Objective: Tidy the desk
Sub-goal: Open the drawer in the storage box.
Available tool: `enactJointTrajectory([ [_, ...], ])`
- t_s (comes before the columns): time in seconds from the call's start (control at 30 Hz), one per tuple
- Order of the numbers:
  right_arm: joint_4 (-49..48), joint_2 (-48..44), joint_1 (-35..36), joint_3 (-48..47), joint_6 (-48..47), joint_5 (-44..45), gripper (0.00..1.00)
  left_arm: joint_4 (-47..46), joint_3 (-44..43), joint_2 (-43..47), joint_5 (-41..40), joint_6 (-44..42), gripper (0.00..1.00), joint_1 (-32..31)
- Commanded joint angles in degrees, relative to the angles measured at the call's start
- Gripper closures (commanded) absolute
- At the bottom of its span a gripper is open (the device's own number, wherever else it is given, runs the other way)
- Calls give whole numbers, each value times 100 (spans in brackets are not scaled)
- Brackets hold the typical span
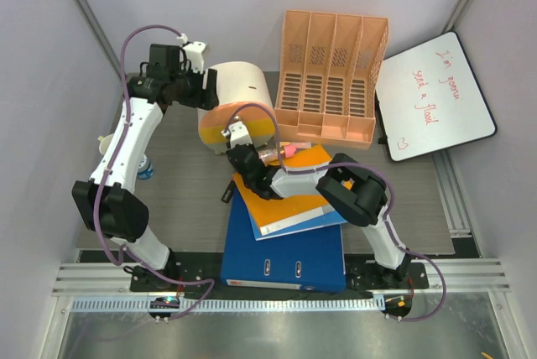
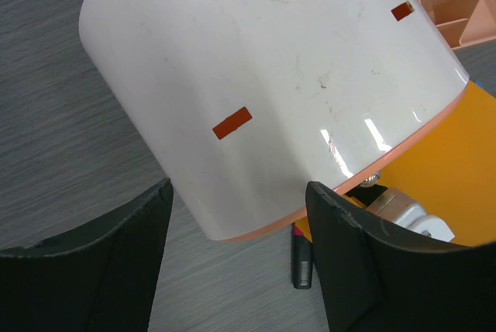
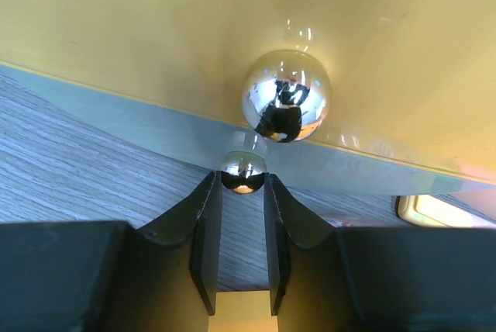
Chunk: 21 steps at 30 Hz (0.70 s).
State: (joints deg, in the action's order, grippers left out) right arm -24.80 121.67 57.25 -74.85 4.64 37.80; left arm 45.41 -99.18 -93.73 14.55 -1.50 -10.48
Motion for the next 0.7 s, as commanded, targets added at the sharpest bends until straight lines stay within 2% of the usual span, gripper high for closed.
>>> enactJointTrajectory([
  [0.0,-289,-266,-48,119,115,-9,78,-111,-67,154,57,27,30,29],
  [0.37,-263,-969,444,910,265,78,79,-102,-137,118,119,88,30,28],
  [0.67,-60,-1119,787,1077,379,113,79,-67,-234,118,128,123,30,29],
])
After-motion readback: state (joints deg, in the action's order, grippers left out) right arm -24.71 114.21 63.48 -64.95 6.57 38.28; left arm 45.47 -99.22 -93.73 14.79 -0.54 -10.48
